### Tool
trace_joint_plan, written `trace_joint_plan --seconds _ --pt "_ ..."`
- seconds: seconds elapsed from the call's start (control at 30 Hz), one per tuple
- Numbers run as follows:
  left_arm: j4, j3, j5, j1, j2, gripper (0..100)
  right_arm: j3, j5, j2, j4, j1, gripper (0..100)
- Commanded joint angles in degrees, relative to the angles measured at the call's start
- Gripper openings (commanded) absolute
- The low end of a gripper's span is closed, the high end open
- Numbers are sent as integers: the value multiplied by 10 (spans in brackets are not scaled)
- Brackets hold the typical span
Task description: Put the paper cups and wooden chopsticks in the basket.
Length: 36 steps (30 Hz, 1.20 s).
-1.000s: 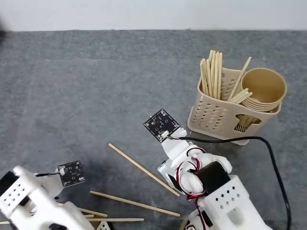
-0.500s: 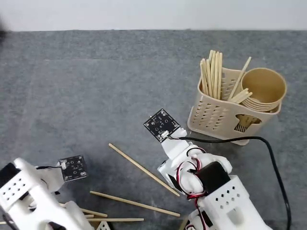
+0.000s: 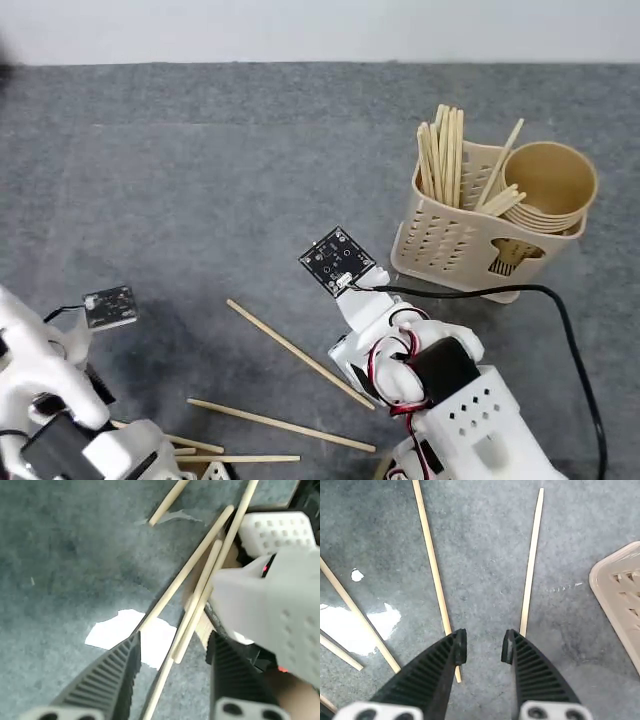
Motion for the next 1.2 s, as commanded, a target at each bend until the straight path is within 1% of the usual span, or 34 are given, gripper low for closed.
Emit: trace_joint_plan --seconds 0.0,0.13,0.2,0.3,0.5,0.6,0.67,0.77,0.9,0.97,1.07,1.17 --pt "-8 -23 -30 -18 4 232 -8 -1 4 -7 -1 128" --pt "-47 -13 -30 -25 9 256 -8 -1 4 -9 -1 129" --pt "-84 7 -30 -32 8 258 -8 -1 4 -8 -1 129" --pt "-164 51 -30 -43 8 258 -8 -1 4 -6 -1 129" --pt "-246 97 -34 -68 8 275 -8 -1 4 -9 -1 129" --pt "-318 128 -33 -80 7 273 -8 -1 4 -9 -1 129" --pt "-387 163 -31 -89 4 271 -8 -1 4 -10 -1 129" --pt "-505 228 -30 -97 4 224 -8 -1 4 -11 -5 129" --pt "-659 321 -30 -101 3 126 -8 -1 4 -11 -5 129" --pt "-721 356 -30 -100 3 73 -8 -1 4 -11 -5 129" --pt "-782 386 -30 -99 3 12 -8 -1 4 -11 -5 129" --pt "-792 391 -30 -99 3 13 -8 -1 4 -11 -5 128"
